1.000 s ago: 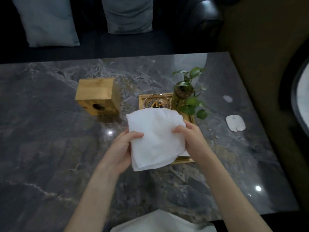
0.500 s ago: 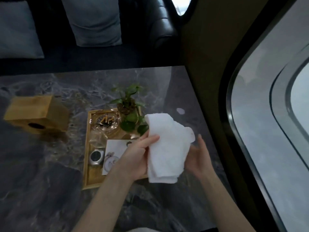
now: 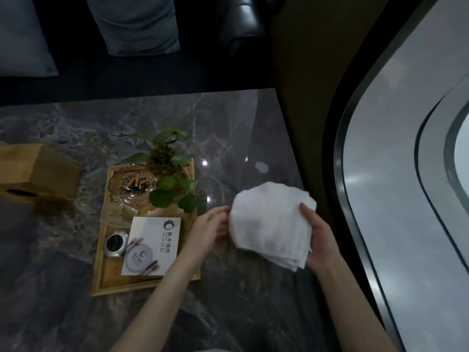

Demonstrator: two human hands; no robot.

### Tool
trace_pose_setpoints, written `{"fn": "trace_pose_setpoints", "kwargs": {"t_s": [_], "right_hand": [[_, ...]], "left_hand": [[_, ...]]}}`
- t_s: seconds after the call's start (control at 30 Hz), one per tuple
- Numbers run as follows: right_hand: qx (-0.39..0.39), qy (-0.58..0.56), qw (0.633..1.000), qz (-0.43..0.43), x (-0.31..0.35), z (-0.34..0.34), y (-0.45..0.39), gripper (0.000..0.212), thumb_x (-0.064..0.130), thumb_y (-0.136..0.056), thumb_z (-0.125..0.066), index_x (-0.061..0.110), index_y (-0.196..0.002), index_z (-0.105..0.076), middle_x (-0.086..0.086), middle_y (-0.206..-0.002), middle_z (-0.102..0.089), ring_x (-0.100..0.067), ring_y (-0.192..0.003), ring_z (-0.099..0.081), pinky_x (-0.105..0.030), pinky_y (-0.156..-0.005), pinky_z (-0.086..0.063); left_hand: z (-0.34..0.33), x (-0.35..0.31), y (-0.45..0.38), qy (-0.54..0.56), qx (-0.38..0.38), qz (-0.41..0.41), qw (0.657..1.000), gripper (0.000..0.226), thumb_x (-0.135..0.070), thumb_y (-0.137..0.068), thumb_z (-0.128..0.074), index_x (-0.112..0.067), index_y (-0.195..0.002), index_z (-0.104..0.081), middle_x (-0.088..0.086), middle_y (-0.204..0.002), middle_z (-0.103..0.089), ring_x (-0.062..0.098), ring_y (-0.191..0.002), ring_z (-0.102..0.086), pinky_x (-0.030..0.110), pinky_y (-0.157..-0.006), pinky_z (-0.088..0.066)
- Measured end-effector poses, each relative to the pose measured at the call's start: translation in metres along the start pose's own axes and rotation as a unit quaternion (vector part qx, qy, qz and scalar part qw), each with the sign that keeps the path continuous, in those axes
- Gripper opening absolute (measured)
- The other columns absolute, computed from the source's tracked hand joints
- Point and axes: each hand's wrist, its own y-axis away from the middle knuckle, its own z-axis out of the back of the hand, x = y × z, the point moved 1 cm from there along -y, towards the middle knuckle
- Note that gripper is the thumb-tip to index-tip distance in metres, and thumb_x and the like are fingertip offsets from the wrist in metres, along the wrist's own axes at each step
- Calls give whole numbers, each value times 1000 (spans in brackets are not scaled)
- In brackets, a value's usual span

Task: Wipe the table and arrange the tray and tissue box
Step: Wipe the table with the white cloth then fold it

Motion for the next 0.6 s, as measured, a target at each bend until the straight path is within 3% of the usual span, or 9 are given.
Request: {"fn": "trace_pose_setpoints", "kwargs": {"t_s": [0.07,0.17,0.23,0.27,0.33,0.4,0.43,0.53,0.6], "right_hand": [[-5,20,998,54,23,-4,1,57,37,-73,-67,11,-123,-55,-14,-118,-66,-32,-104,-65,-47,-92,-50],[-53,185,969,152,51,-23,4,29,40,-82,-56,24,-105,-58,-1,-108,-65,-23,-100,-62,-38,-89,-47],[-147,353,894,232,60,-35,-4,20,38,-91,-49,23,-102,-57,4,-95,-60,-15,-88,-57,-31,-74,-46],[-178,424,843,278,62,-38,-13,28,37,-94,-46,16,-106,-60,0,-92,-60,-16,-84,-56,-30,-67,-43],[-197,526,750,349,62,-40,-38,39,38,-94,-44,3,-99,-61,-11,-90,-63,-24,-82,-59,-30,-64,-41],[-177,604,679,378,58,-38,-70,40,37,-92,-42,1,-98,-58,-16,-94,-63,-28,-86,-60,-29,-70,-41],[-151,626,670,370,53,-37,-87,41,38,-91,-40,1,-97,-56,-15,-93,-62,-27,-87,-59,-30,-72,-41],[-102,615,715,317,35,-41,-125,47,51,-86,-36,9,-89,-54,-5,-84,-59,-20,-81,-58,-34,-73,-45],[-79,631,712,298,22,-46,-142,49,52,-87,-34,7,-97,-52,-8,-97,-62,-22,-94,-58,-40,-87,-44]], "left_hand": [[1,19,-8,-128,-55,-75,987,35,-23,-96,-39,-18,-130,-47,3,-135,-51,12,-118,-48,27,-100,-37],[0,44,-15,-410,-116,-174,888,51,-35,-95,-25,-16,-142,-27,3,-153,-23,15,-141,-15,31,-113,-13],[-3,62,-17,-527,-127,-182,820,59,-39,-91,-21,-12,-143,-22,9,-155,-16,21,-143,-8,38,-114,-9],[-3,69,-17,-558,-135,-170,801,60,-39,-90,-23,-10,-142,-22,13,-154,-17,25,-142,-11,42,-113,-11],[-3,83,-14,-585,-152,-148,783,62,-40,-88,-28,-7,-141,-25,18,-151,-21,30,-139,-20,43,-113,-16],[-2,92,-12,-592,-161,-142,777,63,-41,-89,-29,-4,-140,-26,19,-150,-20,31,-138,-21,38,-117,-8],[-1,94,-12,-590,-161,-140,779,64,-41,-89,-30,-3,-140,-26,20,-150,-20,30,-139,-20,35,-116,-2],[-1,93,-15,-586,-156,-134,784,64,-41,-89,-31,-2,-140,-26,21,-150,-23,29,-139,-19,34,-113,-2],[-1,92,-15,-584,-156,-131,786,63,-40,-89,-30,-3,-139,-27,21,-150,-24,29,-139,-19,35,-112,-5]]}}
